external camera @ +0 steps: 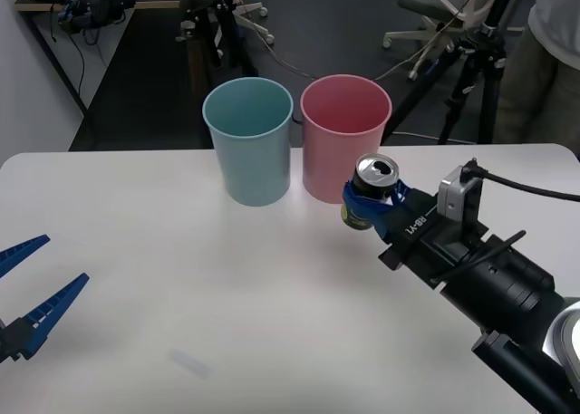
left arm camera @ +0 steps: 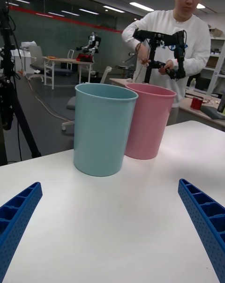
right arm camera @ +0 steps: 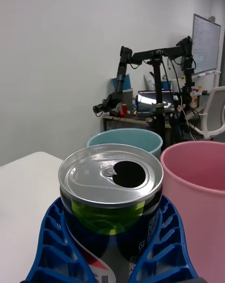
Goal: Grasp the object on the table and drop it into the matching bin: aluminum can to the light blue bin, PET bottle to the pink bin.
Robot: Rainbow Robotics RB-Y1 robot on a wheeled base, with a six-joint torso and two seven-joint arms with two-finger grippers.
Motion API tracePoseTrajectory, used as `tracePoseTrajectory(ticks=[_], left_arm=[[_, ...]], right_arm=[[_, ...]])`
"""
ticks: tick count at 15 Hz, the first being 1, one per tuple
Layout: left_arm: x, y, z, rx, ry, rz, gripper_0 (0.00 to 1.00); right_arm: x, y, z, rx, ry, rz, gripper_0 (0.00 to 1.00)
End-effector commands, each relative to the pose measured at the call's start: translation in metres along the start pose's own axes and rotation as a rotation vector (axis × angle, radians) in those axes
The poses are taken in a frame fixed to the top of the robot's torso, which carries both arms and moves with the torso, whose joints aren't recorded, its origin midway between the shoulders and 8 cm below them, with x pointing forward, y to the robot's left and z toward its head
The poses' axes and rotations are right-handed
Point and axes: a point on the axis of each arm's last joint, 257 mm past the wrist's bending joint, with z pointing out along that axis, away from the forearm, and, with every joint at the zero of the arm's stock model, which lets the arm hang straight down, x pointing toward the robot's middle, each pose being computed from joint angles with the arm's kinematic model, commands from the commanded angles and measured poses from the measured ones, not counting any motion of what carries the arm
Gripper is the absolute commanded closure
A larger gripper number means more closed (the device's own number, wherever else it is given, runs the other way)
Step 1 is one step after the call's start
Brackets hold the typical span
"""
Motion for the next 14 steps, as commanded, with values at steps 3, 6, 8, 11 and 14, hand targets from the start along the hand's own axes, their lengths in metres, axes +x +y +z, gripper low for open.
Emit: tracePoseTrajectory(ticks=[3,6,8,11,14], left_arm=[[0.000,0.000,0.000,0.000,0.000,0.000,0.00],[0.000,0.000,0.000,0.000,0.000,0.000,0.00],[0.000,0.000,0.000,0.000,0.000,0.000,0.00],[0.000,0.000,0.000,0.000,0.000,0.000,0.00],[0.000,0.000,0.000,0.000,0.000,0.000,0.00]], right_arm=[[-0.039,0.011,0.048,-0.043,-0.041,-0.001,1.00],[-0.052,0.012,0.080,-0.054,-0.052,0.008,1.00],[-0.057,0.007,0.103,-0.040,-0.056,-0.021,1.00],[-0.058,0.002,0.139,-0.020,-0.056,-0.021,1.00],[-0.060,-0.001,0.175,0.003,-0.063,-0.015,1.00]])
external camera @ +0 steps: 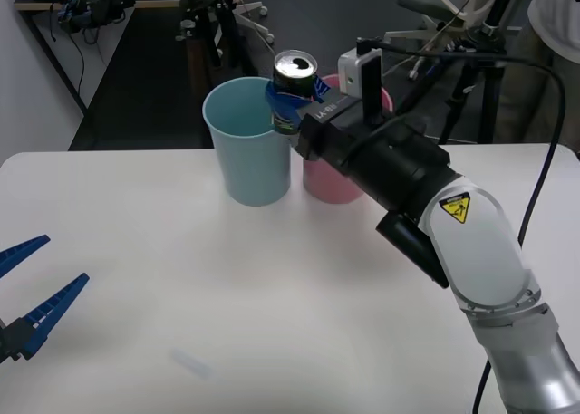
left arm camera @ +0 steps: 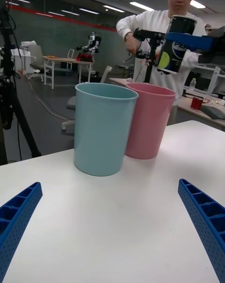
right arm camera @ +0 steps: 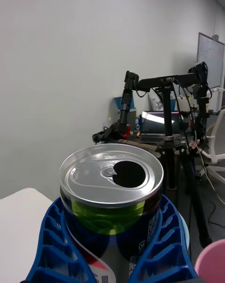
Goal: Grasp the object on the table and drop it into the matching bin: aluminum can to the light blue bin, PET bottle to the pink bin.
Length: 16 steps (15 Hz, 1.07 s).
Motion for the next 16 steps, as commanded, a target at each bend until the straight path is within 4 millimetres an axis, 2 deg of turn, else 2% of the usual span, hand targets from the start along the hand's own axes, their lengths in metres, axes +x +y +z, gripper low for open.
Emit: tracePoseTrajectory(ticks=[1,9,13,16], left_arm=[[0.000,0.000,0.000,0.000,0.000,0.000,0.00],[0.000,0.000,0.000,0.000,0.000,0.000,0.00],[0.000,0.000,0.000,0.000,0.000,0.000,0.00],[0.000,0.000,0.000,0.000,0.000,0.000,0.00]], right_arm=[[-0.001,-0.004,0.031,0.024,-0.008,-0.007,1.00],[0.015,-0.015,0.116,0.094,0.011,-0.026,1.00],[0.028,-0.019,0.136,0.111,0.048,-0.031,1.00],[0.031,-0.021,0.138,0.115,0.058,-0.040,1.00]])
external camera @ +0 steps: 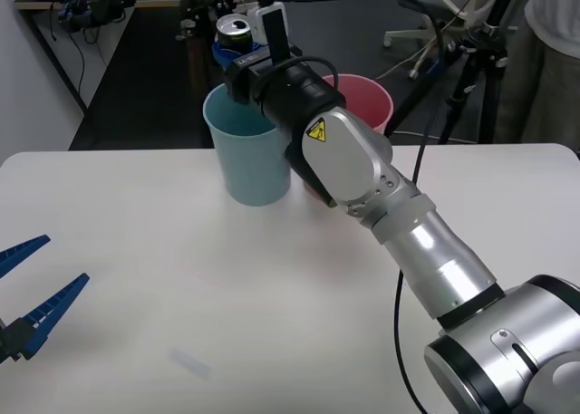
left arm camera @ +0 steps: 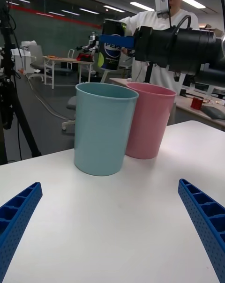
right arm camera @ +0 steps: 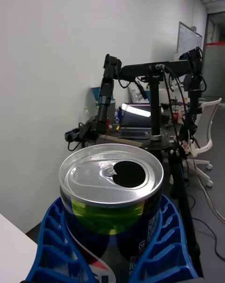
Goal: Grasp the object on the table and drop it into the matching bin: aluminum can to the light blue bin, PET bottle to the pink bin.
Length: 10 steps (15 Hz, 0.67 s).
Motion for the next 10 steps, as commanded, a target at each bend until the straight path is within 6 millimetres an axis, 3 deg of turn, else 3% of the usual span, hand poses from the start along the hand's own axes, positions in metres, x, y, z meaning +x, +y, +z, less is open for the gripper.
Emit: tracePoseTrajectory(ticks=[1,5,6,7,8,10], left_arm=[[0.0000,0.0000,0.0000,0.000,0.000,0.000,0.00],[0.0000,0.0000,0.0000,0.000,0.000,0.000,0.00],[0.0000,0.0000,0.0000,0.000,0.000,0.000,0.00],[0.0000,0.0000,0.0000,0.000,0.000,0.000,0.00],[0.0000,0.0000,0.0000,0.000,0.000,0.000,0.00],[0.0000,0.0000,0.0000,0.000,0.000,0.000,0.00]], right_arm=[[0.0025,0.0000,0.0004,0.001,0.005,-0.011,1.00],[0.0024,-0.0016,0.0002,0.003,0.006,-0.008,1.00],[0.0024,-0.0015,0.0002,0.003,0.005,-0.006,0.91],[0.0023,-0.0014,0.0002,0.002,0.005,0.000,0.24],[0.0022,-0.0037,-0.0003,0.005,0.005,0.003,0.00],[0.0024,-0.0030,-0.0002,0.004,0.005,0.000,0.00]])
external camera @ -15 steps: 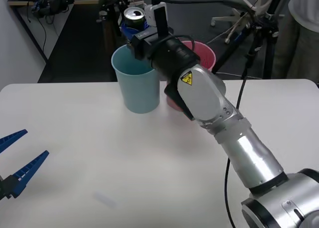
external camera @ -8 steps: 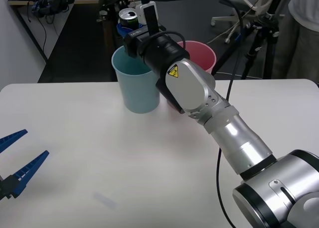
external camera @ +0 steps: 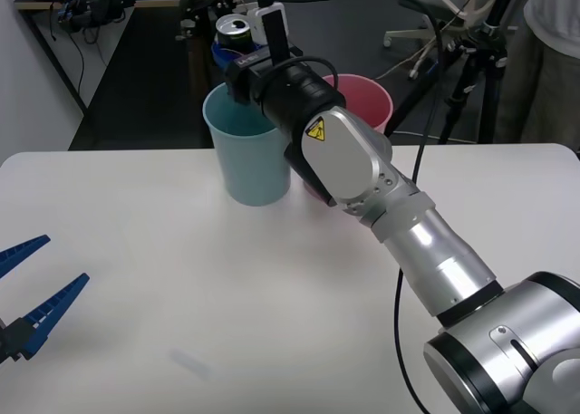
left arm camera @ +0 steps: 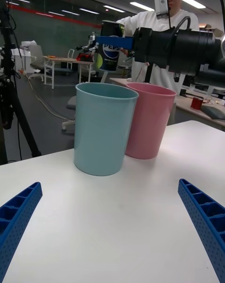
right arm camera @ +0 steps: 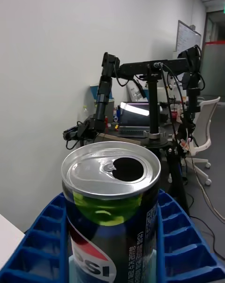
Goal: Grasp the object on the table and drop it into the matching bin: aluminum can to the light blue bin, PET bottle to the pink bin.
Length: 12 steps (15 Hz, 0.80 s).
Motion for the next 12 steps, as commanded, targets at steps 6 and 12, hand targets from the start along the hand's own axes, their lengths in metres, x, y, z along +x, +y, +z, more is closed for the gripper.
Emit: tracePoseTrajectory(ticks=[6,12], left_arm=[[0.000,0.000,0.000,0.000,0.000,0.000,0.00],[0.000,0.000,0.000,0.000,0.000,0.000,0.00]], right_arm=[[0.000,-0.001,0.000,0.000,0.000,-0.002,0.00],[-0.003,-0.007,-0.021,-0.016,-0.015,0.019,0.00]])
